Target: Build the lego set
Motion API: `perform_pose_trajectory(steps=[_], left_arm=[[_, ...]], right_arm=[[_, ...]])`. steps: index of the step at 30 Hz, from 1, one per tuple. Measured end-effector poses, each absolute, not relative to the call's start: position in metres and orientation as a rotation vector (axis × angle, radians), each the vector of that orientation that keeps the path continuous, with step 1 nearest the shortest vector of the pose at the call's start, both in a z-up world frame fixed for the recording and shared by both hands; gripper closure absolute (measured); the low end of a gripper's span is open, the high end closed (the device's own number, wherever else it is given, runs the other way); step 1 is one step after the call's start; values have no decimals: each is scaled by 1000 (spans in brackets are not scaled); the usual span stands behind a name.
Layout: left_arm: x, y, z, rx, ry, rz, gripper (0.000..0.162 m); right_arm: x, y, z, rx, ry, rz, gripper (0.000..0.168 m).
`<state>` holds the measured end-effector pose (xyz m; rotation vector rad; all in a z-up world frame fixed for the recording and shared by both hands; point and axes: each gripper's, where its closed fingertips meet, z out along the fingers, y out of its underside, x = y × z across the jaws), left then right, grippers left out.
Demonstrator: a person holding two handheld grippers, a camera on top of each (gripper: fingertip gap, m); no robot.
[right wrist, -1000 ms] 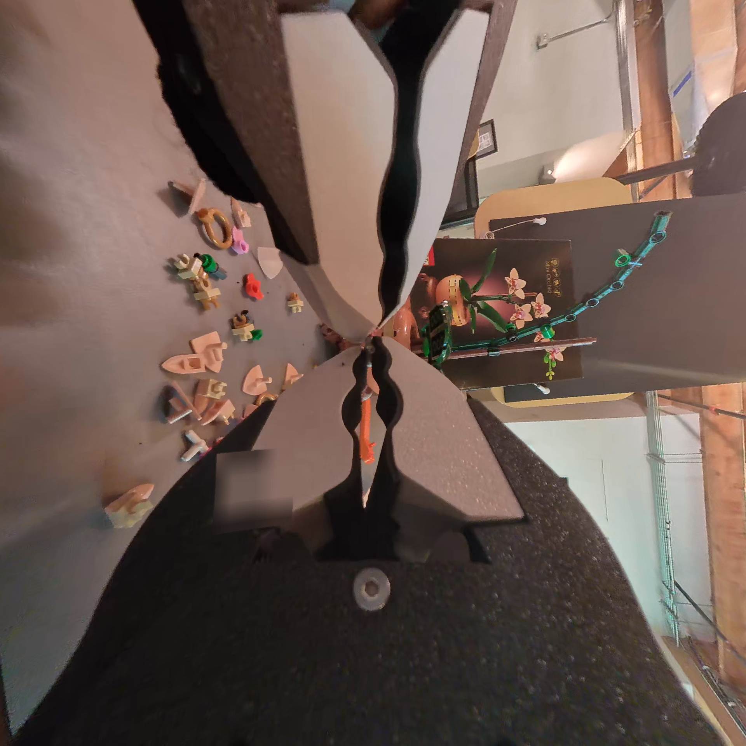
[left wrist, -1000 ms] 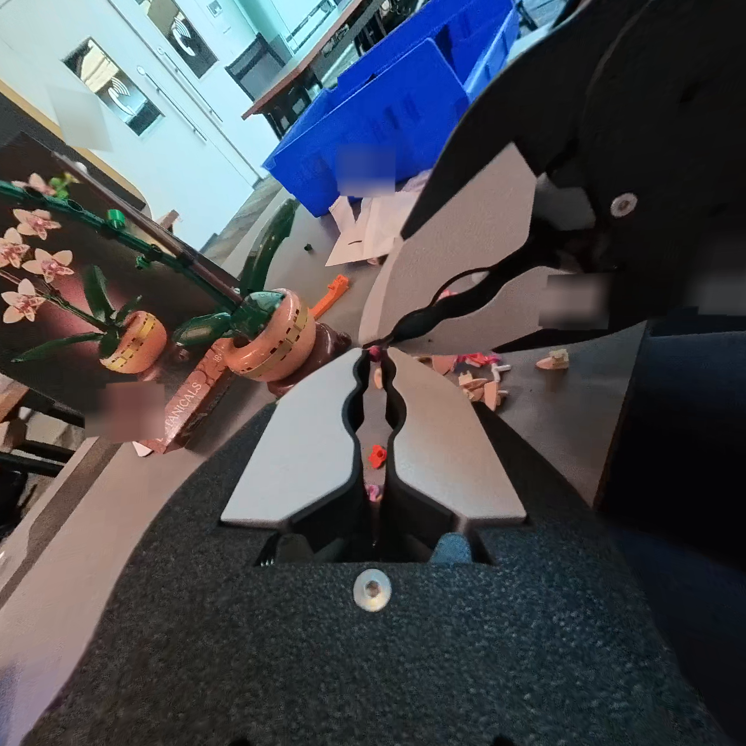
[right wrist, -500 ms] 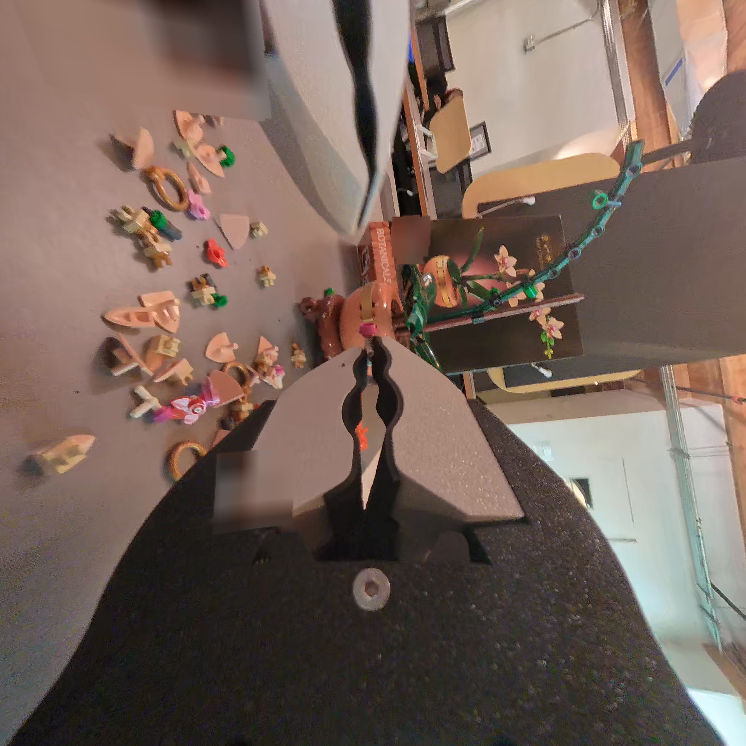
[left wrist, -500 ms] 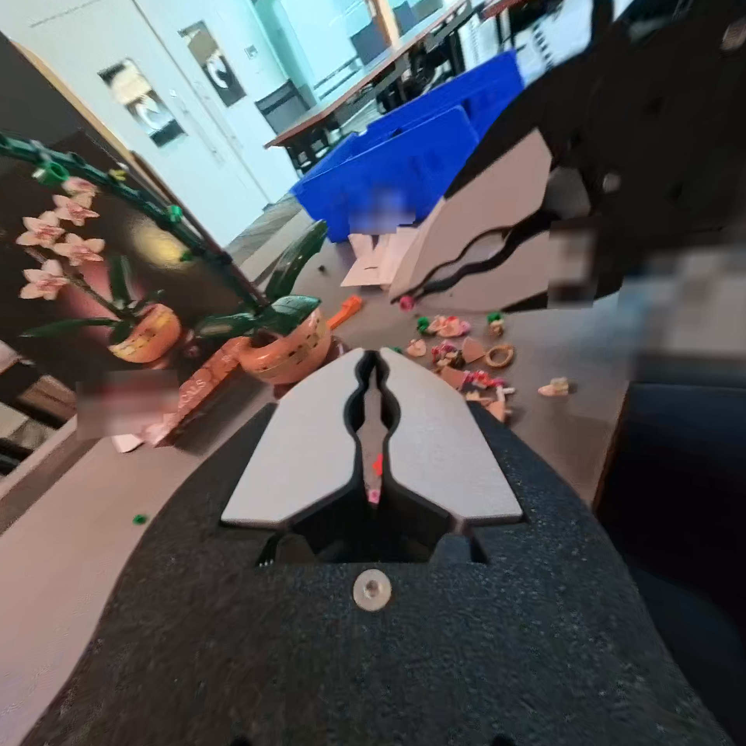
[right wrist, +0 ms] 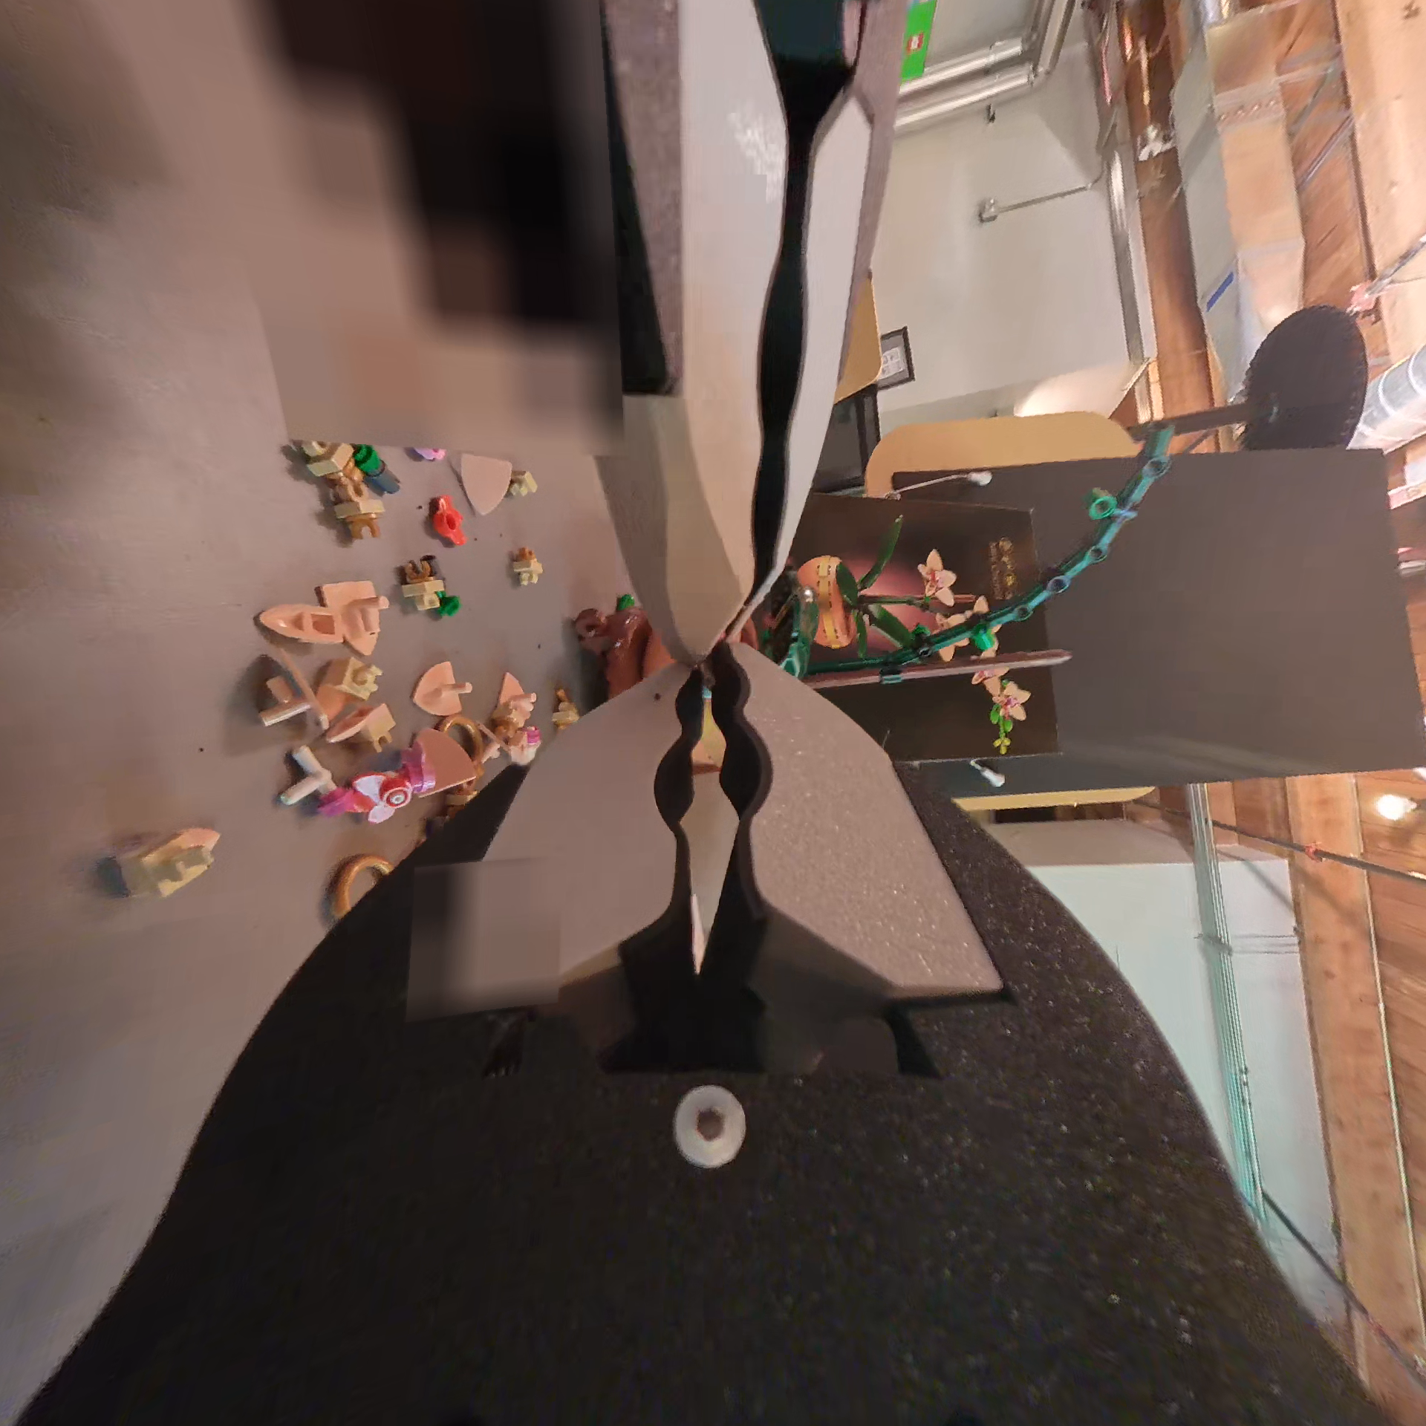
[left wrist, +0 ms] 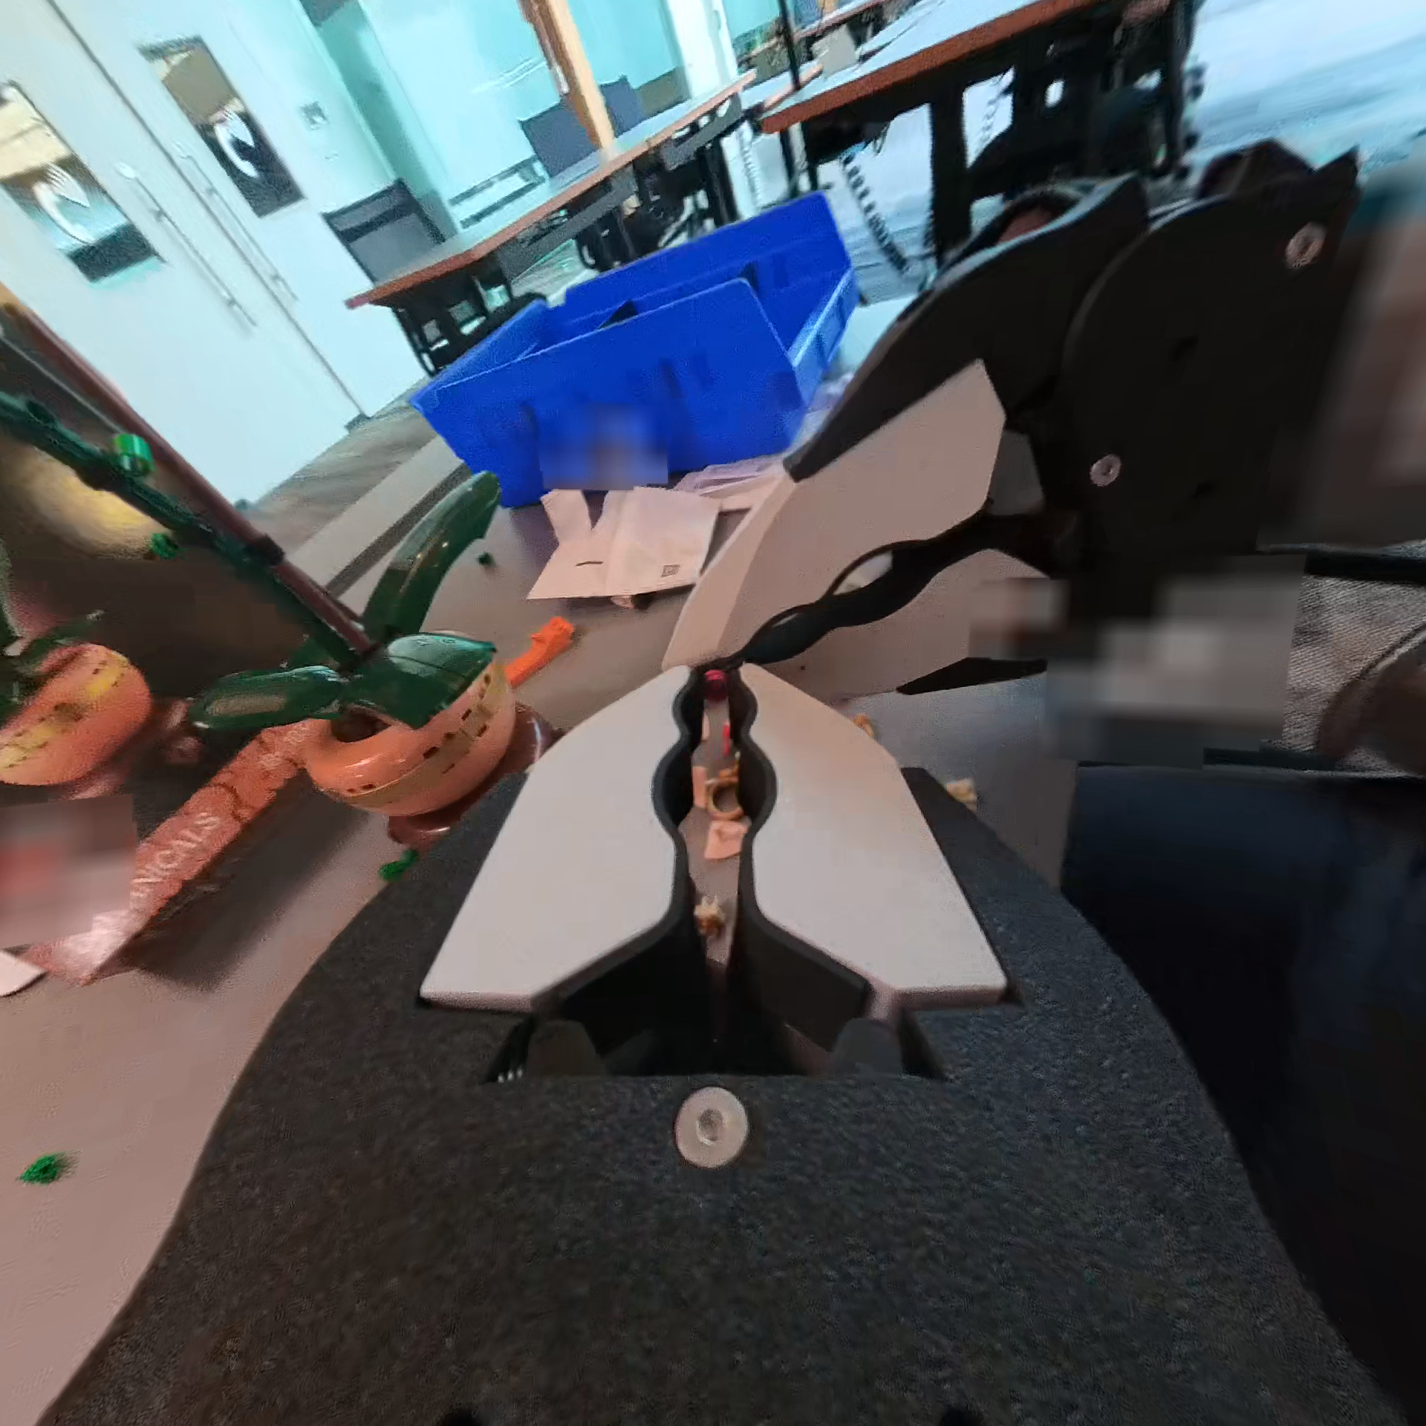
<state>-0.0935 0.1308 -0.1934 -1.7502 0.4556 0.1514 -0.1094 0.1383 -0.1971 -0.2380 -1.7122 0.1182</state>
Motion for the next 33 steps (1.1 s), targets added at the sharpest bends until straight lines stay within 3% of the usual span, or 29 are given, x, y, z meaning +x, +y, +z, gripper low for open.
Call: perform_pose_trajectory(steps=[7,10,13,23,29,33], left_arm=[[-92,131,-200,-1789,426,237,157],[-77,113,-170,-1688,413,146,157],[-108,110,-184,-1746,353,194,157],[-115,117,-179,-1683,321,224,157],[-164,95,-165,-1676,153,302,156],[-206,72,-163,-1706,15,288,156]], right_arm=[[-112,143,-206,-309,-1682,147,167],[-106,235,-227,-577,-1710,-125,167],[-97,205,-178,-556,-1610,197,167],[-97,170,-172,-691,-1569,681,167],[-58,221,-157,-919,-1454,797,167],[-39,237,-176,-1018,-1514,747,166]])
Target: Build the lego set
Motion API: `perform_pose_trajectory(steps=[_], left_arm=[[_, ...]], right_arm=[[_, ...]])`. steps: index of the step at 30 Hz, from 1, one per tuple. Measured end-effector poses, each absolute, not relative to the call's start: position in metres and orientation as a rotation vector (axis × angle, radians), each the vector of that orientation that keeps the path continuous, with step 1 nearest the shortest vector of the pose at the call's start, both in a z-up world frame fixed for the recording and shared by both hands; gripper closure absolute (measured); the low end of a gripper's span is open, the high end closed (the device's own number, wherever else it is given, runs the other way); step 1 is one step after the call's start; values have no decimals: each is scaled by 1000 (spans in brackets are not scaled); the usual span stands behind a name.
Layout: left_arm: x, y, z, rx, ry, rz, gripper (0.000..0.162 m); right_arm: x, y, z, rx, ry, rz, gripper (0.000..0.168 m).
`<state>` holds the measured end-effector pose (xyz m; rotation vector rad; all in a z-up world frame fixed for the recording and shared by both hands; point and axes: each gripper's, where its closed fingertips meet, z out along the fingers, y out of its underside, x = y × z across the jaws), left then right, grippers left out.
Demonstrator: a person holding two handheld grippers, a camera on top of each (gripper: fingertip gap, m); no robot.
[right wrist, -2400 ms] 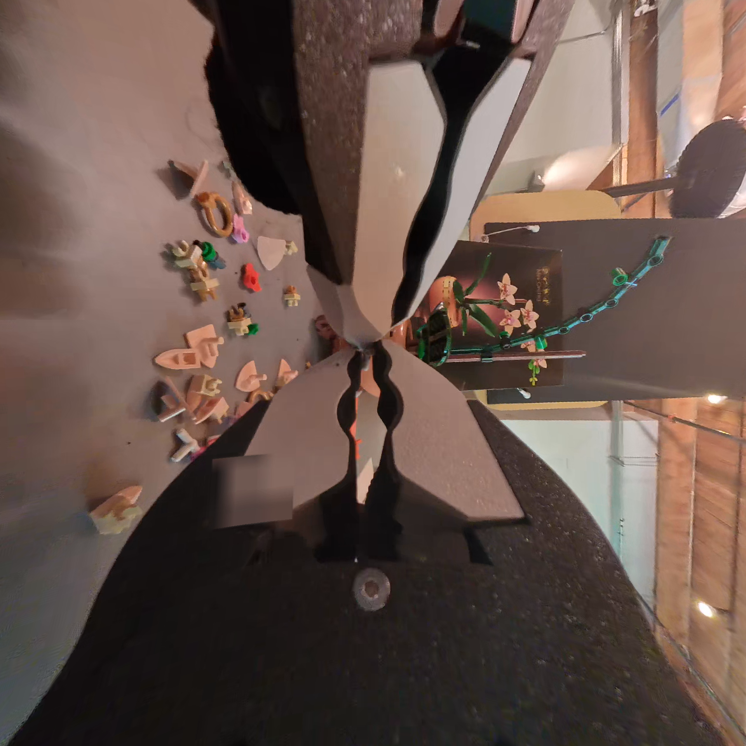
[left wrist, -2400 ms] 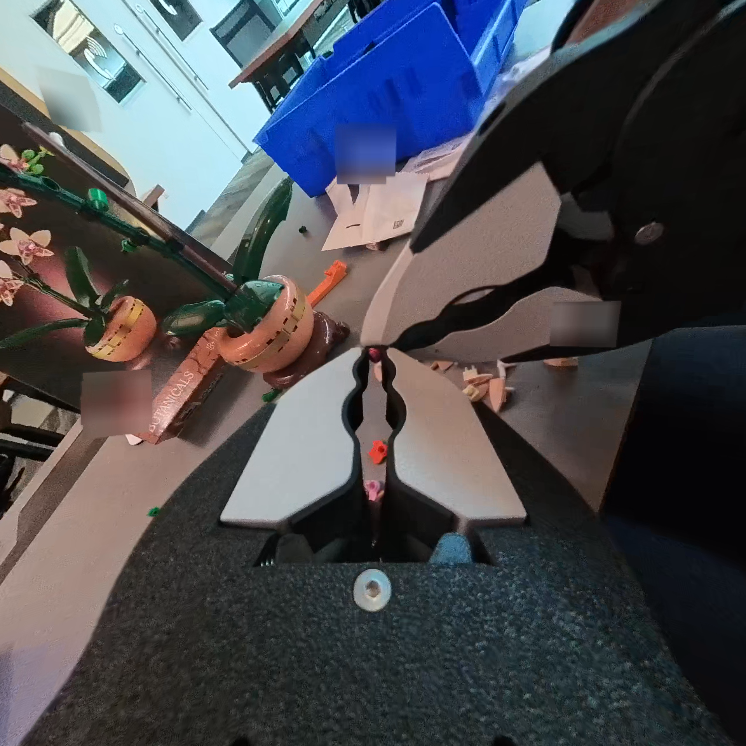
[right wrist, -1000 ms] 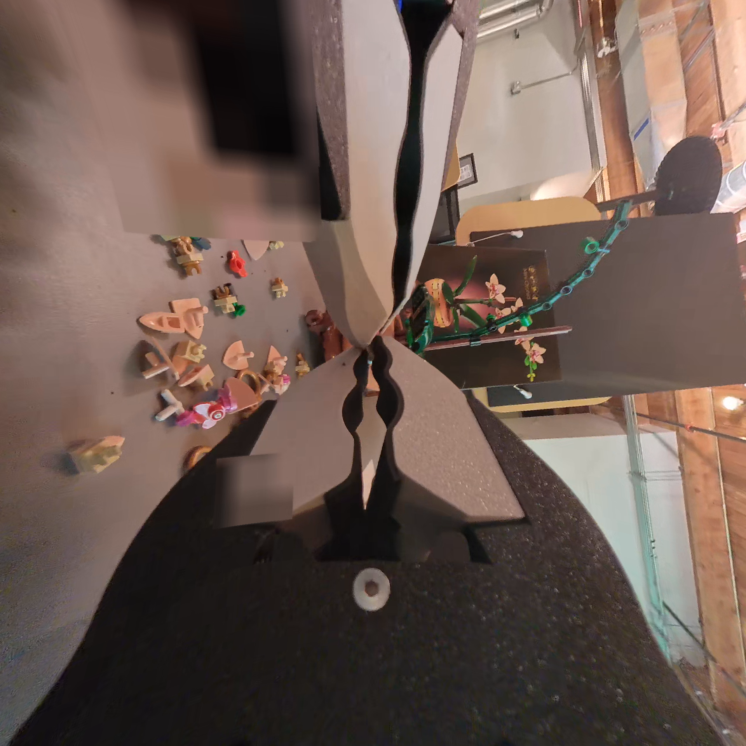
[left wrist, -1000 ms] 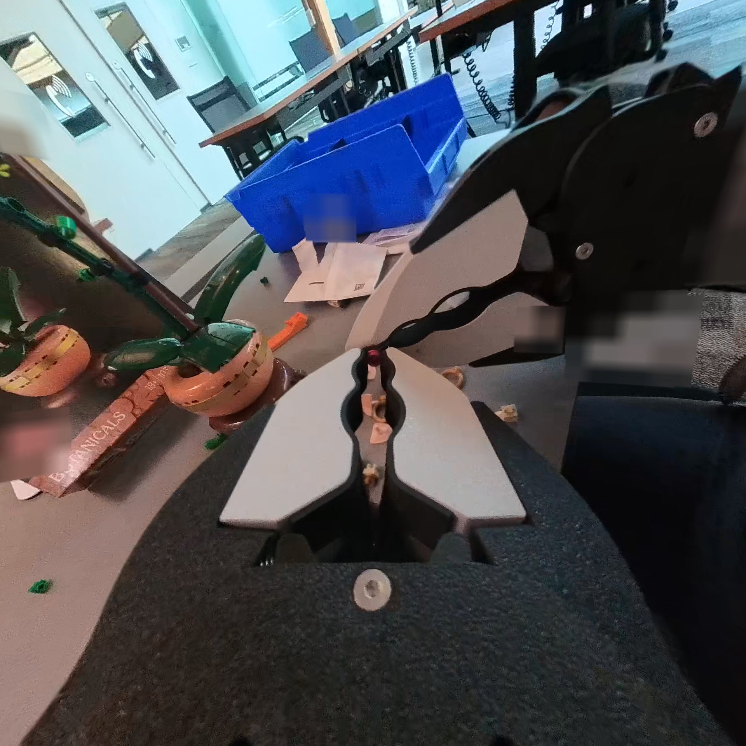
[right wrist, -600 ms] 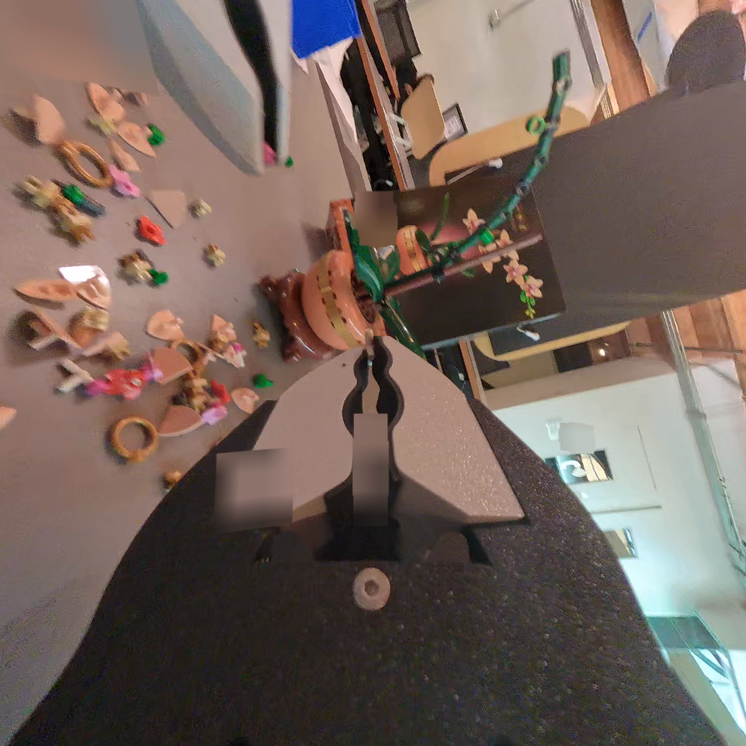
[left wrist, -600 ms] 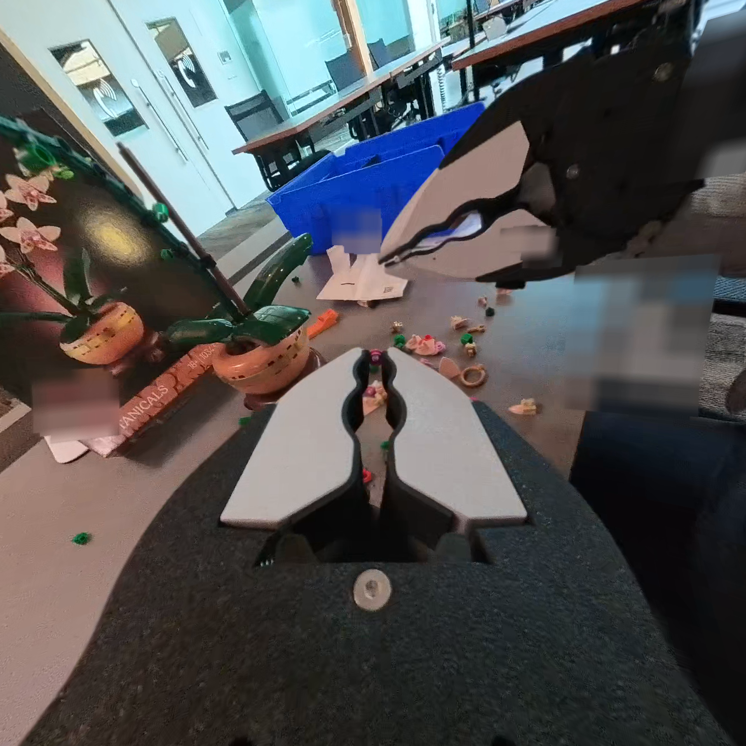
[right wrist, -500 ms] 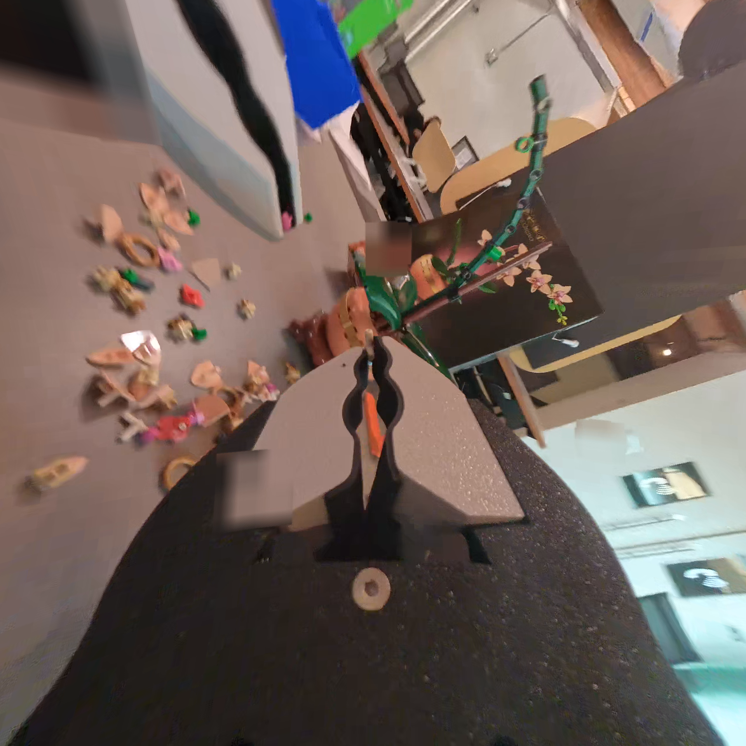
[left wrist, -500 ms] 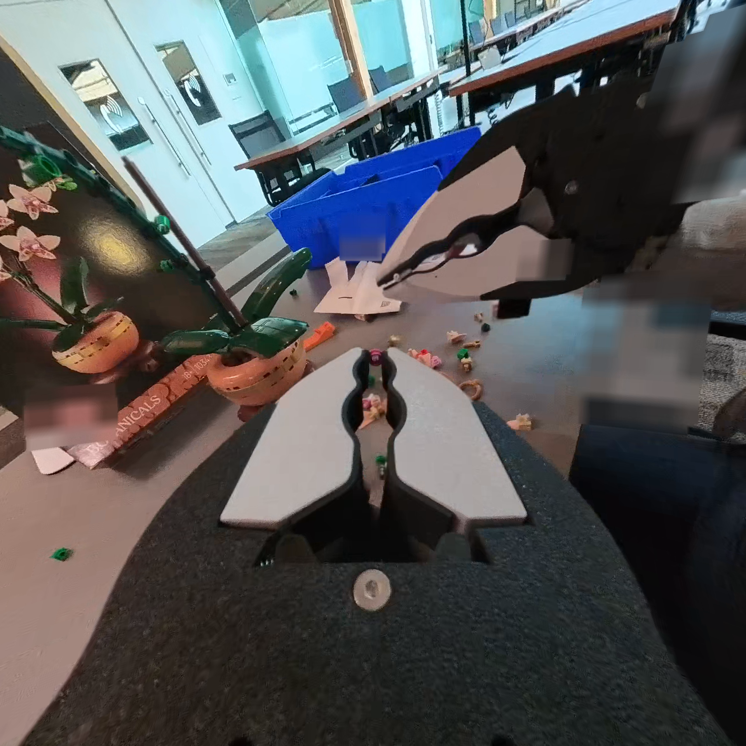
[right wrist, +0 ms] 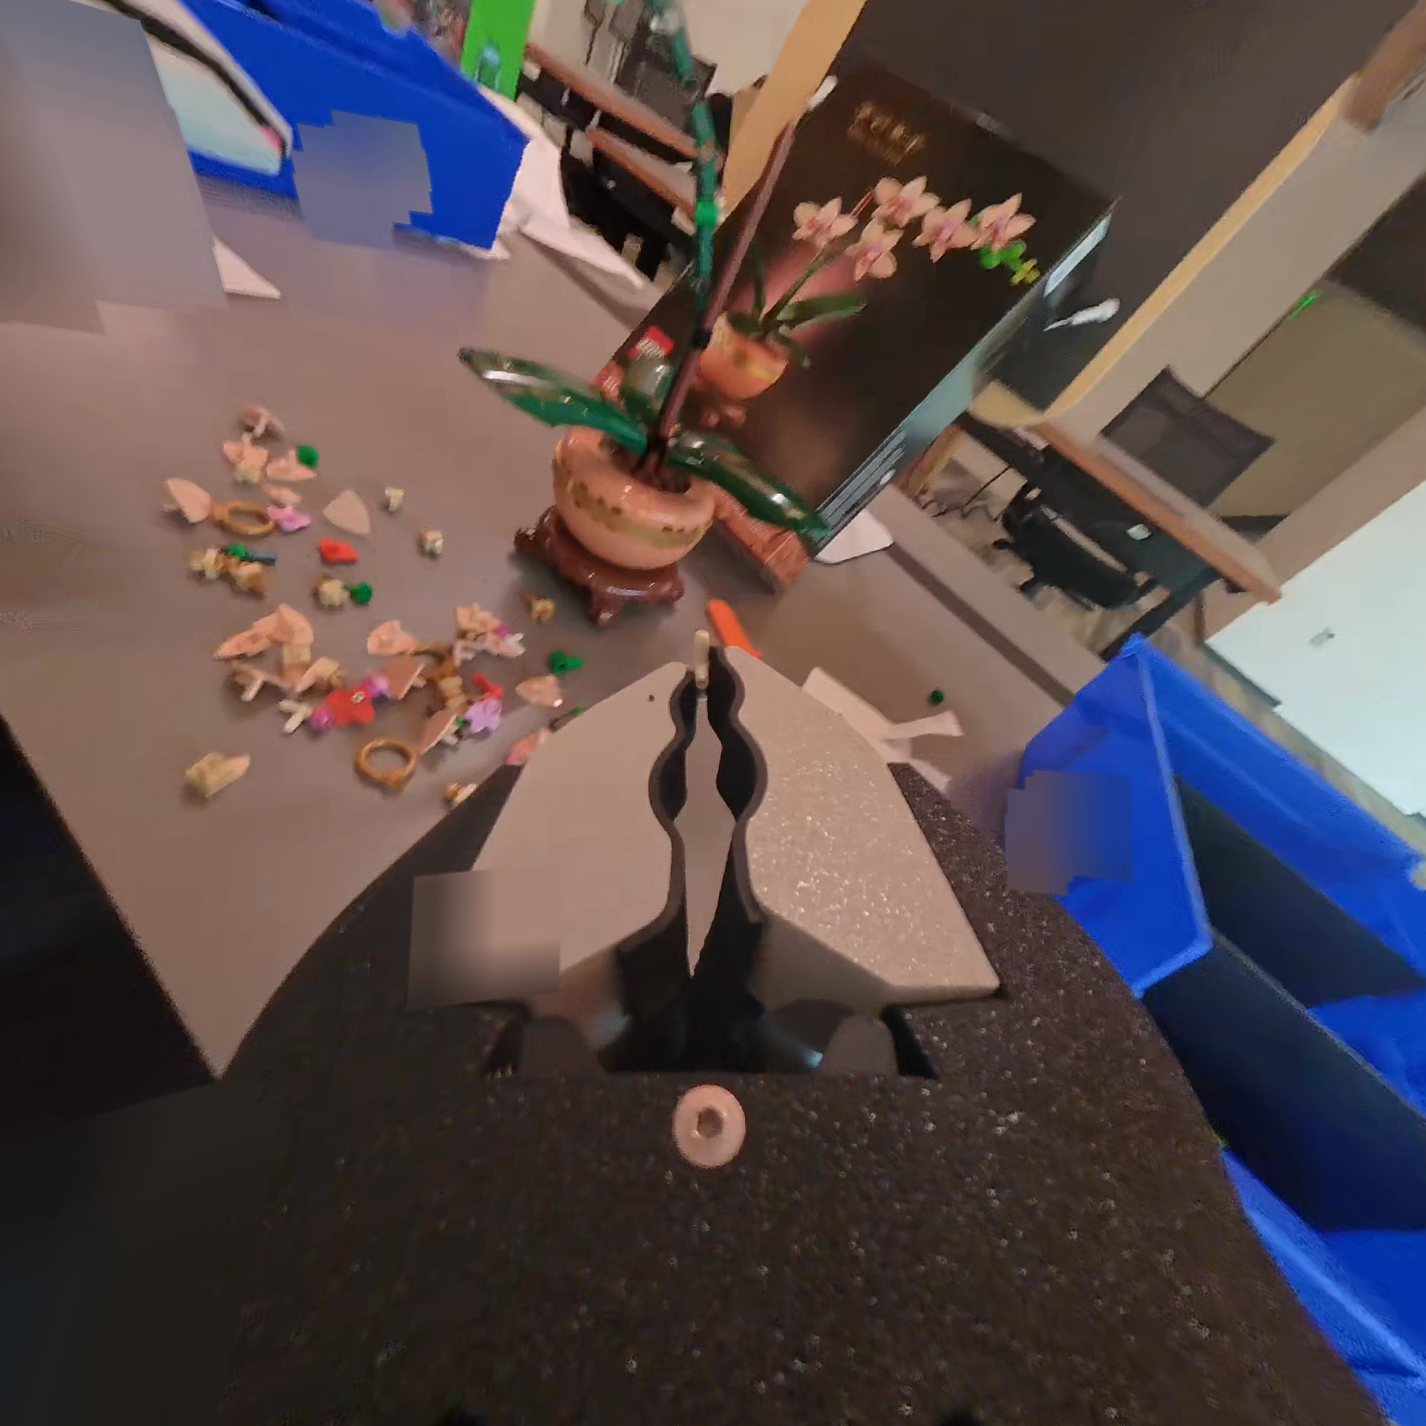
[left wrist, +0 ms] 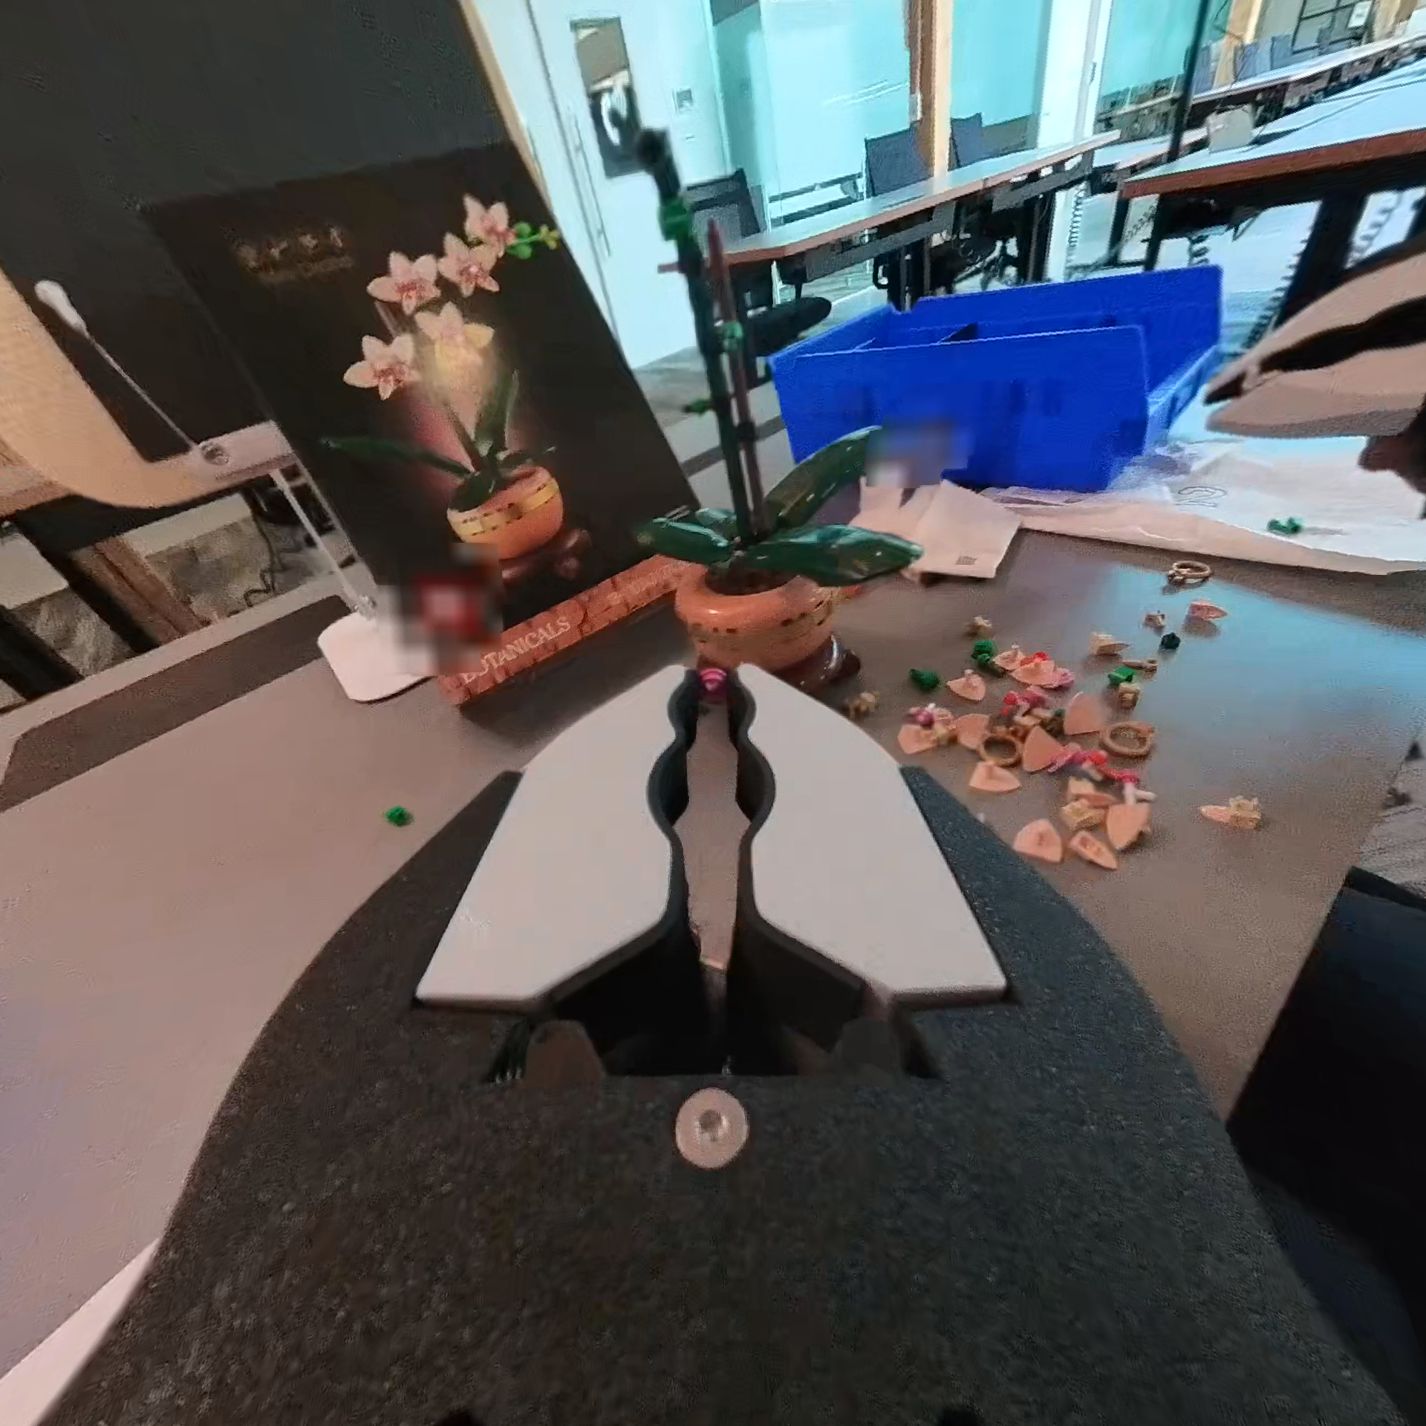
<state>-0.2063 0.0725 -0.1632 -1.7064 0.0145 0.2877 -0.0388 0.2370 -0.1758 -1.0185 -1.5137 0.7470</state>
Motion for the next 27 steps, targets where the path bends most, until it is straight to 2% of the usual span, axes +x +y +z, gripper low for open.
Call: perform_pose_trajectory(steps=[11,15,21,23,25,27], left_arm=[[-249,86,-252,-2225,54,182,155],[-254,92,-274,-2365,110,210,141],[-243,102,-259,-2240,135,142,114],[-241,105,-247,-2163,147,149,122],[-225,111,-230,-2060,189,90,140],[-182,118,-219,-1962,309,-70,152]], right_arm=[[-96,219,-252,-1229,-1821,614,166],[-101,238,-273,-1351,-1895,595,164],[-100,246,-277,-1446,-1887,679,131],[-101,248,-273,-1397,-1874,676,126],[-104,251,-260,-1230,-1844,579,114],[-106,248,-245,-1019,-1818,449,111]])
